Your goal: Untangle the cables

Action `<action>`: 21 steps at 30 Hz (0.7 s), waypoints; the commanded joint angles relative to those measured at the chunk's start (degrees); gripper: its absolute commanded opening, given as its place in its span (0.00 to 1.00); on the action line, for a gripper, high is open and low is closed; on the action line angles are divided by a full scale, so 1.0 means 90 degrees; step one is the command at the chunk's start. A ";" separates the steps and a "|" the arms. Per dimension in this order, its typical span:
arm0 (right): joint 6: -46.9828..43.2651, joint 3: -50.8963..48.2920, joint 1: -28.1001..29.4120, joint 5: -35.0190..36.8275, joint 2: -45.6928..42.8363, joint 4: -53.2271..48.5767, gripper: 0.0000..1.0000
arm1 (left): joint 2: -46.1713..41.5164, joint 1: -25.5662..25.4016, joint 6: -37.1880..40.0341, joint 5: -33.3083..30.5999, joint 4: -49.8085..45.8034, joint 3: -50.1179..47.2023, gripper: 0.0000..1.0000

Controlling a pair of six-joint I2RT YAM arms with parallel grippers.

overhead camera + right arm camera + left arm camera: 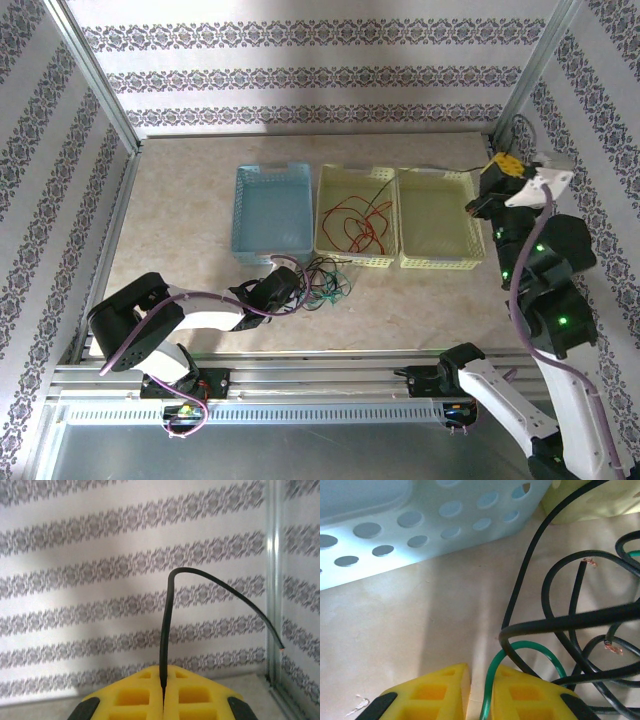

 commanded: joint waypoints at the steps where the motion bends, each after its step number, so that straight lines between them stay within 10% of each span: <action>1: -0.0200 0.0122 -0.0138 0.0170 0.0102 0.0450 0.00 | 0.0387 -0.0072 -0.0017 0.0396 -0.0624 -0.0240 0.19; 21: 0.0615 -0.1533 -0.1300 0.0572 0.2071 0.0154 0.00 | 0.0102 -0.0101 0.0035 0.0308 -0.0662 -0.0251 0.19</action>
